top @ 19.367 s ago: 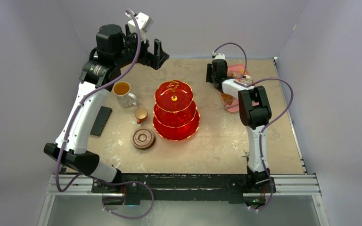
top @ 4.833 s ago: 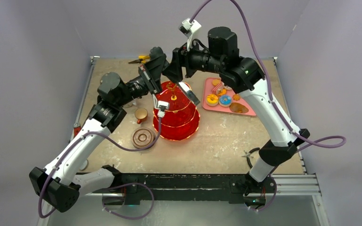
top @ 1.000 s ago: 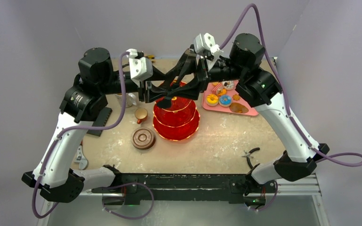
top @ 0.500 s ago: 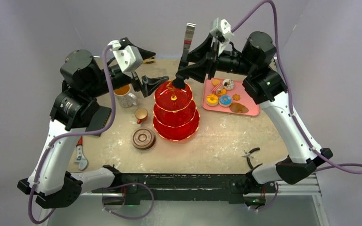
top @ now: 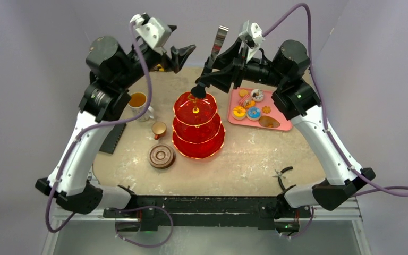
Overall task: Serve the afternoon tea
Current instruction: Pick up the clamp from the tray.
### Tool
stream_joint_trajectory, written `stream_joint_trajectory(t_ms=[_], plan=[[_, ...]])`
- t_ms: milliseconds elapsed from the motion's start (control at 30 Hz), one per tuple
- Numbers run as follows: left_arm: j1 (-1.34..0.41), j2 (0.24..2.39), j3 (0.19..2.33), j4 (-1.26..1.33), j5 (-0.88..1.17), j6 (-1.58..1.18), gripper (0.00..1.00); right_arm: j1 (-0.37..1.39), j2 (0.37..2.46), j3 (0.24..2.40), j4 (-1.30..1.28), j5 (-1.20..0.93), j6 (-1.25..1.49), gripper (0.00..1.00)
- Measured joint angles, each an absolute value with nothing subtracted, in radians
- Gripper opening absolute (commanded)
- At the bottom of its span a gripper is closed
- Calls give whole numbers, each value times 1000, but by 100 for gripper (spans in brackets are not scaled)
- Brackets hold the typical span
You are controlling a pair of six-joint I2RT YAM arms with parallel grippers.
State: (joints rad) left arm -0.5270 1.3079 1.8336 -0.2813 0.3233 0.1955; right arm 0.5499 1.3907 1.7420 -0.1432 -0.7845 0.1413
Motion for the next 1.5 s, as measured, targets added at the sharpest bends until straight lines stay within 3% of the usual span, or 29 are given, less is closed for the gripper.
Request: stream_joint_trajectory(t_ms=[233,867,967,1167,1500], plan=[[-583,1456,1941,-276,307,171,65,550,1387,1741,-116,-801,158,52],[-834,1443,1932,-246,13,413,64,552,1439,1742,-98,-757,236,49],[-841,1441,1932,-245,1,418,68,550,1437,1729,-80,-736,255,45],[-850,1440,1932,-241,-49,434,90,551,1400,1666,-55,-663,256,42],[-878,1348,1920,-343,-86,421,97,549,1269,1422,-3,-202,161,43]])
